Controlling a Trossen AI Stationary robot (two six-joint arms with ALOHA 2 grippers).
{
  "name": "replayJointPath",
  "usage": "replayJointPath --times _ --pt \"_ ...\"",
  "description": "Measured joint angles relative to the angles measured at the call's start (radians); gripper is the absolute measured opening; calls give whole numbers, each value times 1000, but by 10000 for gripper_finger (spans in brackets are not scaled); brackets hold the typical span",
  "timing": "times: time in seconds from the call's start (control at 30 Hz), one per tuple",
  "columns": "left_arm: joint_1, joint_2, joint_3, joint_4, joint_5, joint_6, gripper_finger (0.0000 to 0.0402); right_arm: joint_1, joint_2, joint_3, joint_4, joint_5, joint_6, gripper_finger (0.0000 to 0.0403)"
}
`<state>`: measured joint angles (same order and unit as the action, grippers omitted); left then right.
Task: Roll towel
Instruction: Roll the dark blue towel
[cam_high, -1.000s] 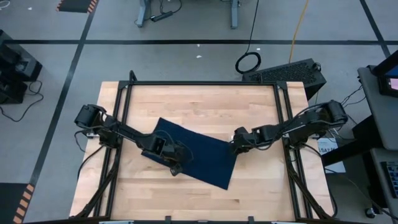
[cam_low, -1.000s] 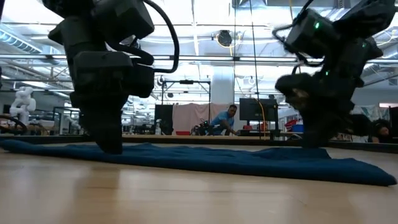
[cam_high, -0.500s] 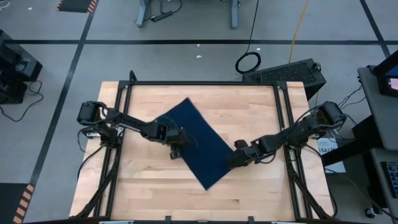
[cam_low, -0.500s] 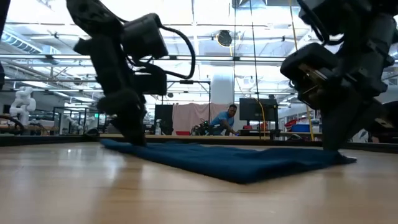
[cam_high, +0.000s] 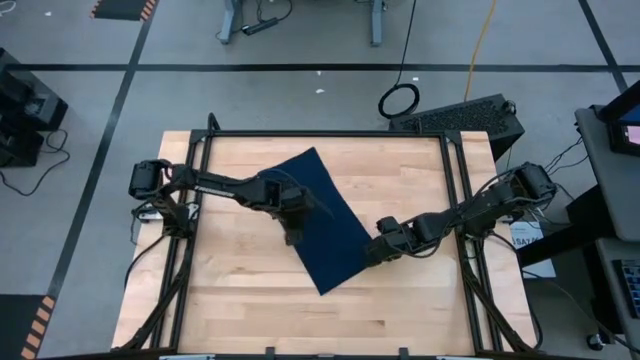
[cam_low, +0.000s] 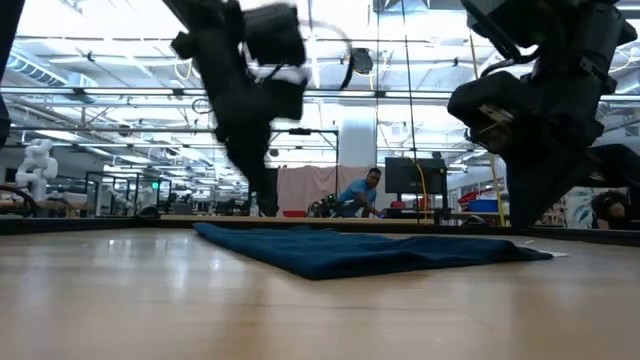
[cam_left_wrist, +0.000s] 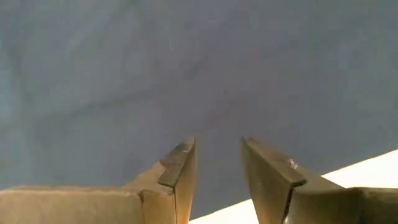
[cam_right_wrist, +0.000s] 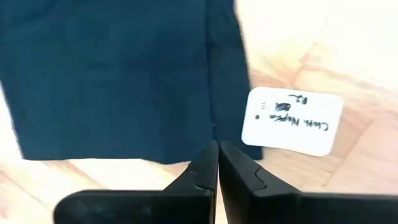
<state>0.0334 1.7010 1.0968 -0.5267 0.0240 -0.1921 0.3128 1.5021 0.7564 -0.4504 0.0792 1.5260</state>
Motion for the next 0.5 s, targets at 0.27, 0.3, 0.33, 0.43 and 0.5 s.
replayJointPath --times 0.27,0.3,0.33,0.43,0.5 --pt "-134 47 -20 305 10 -288 132 3 62 0 32 -38 -19 6" --pt "-144 59 -20 313 1 -303 132 4 69 0 47 -49 -19 6" --pt "-153 76 -20 307 -7 -317 132 5 74 0 64 -57 -20 6" --pt "-174 137 -20 207 -24 -307 132 13 101 0 135 -65 -2 6" --pt "-181 168 -21 130 -41 -287 132 20 120 0 181 -76 17 6"
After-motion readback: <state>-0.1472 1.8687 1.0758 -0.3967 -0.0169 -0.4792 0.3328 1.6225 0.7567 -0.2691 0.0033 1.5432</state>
